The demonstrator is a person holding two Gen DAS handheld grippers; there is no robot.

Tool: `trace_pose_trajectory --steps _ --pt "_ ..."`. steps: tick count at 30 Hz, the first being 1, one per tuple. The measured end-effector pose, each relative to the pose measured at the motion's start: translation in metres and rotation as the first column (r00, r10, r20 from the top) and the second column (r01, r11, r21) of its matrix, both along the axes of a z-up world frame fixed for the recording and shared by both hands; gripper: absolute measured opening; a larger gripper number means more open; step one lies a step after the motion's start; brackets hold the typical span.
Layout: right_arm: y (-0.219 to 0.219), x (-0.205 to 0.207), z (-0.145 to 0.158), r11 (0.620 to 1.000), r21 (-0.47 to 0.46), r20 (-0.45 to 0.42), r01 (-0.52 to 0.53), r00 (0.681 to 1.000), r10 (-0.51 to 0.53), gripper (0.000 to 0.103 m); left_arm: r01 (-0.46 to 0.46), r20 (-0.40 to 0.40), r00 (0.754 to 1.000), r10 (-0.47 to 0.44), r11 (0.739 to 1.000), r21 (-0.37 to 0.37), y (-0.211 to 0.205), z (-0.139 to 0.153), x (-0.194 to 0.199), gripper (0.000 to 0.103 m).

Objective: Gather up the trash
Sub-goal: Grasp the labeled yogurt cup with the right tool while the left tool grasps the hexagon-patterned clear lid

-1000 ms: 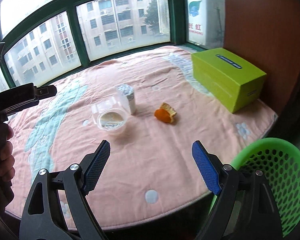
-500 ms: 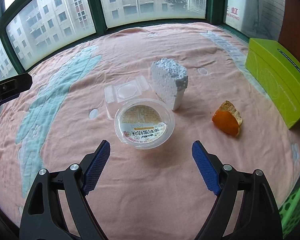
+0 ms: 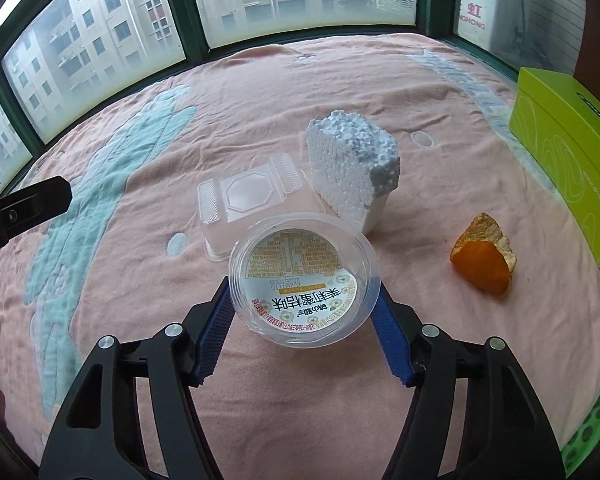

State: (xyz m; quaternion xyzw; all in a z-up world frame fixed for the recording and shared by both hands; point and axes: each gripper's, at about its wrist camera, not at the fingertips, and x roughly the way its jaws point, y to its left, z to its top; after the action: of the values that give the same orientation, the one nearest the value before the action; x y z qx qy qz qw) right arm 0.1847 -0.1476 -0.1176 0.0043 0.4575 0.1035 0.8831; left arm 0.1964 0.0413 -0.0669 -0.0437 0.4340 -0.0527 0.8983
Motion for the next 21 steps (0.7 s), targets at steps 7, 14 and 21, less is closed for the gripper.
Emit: trace_pose_trajectory --steps 7,14,21 --pt "-0.022 -0.024 0.02 1.0 -0.002 0.038 0.023 0.999 -0.023 0.065 0.122 -0.017 0.992 -0.122 0.992 0.021 -0.032 -0.015 0.019 0.079" --pt "-0.043 -0.05 0.037 0.998 0.002 0.074 0.061 0.995 -0.061 0.065 0.273 -0.029 0.962 -0.272 0.96 0.06 -0.068 -0.031 0.04 0.079" --pt "-0.051 -0.067 0.039 0.997 -0.023 0.089 0.079 0.993 -0.076 0.066 0.365 -0.062 0.931 -0.361 0.927 0.085 -0.086 -0.045 0.057 0.079"
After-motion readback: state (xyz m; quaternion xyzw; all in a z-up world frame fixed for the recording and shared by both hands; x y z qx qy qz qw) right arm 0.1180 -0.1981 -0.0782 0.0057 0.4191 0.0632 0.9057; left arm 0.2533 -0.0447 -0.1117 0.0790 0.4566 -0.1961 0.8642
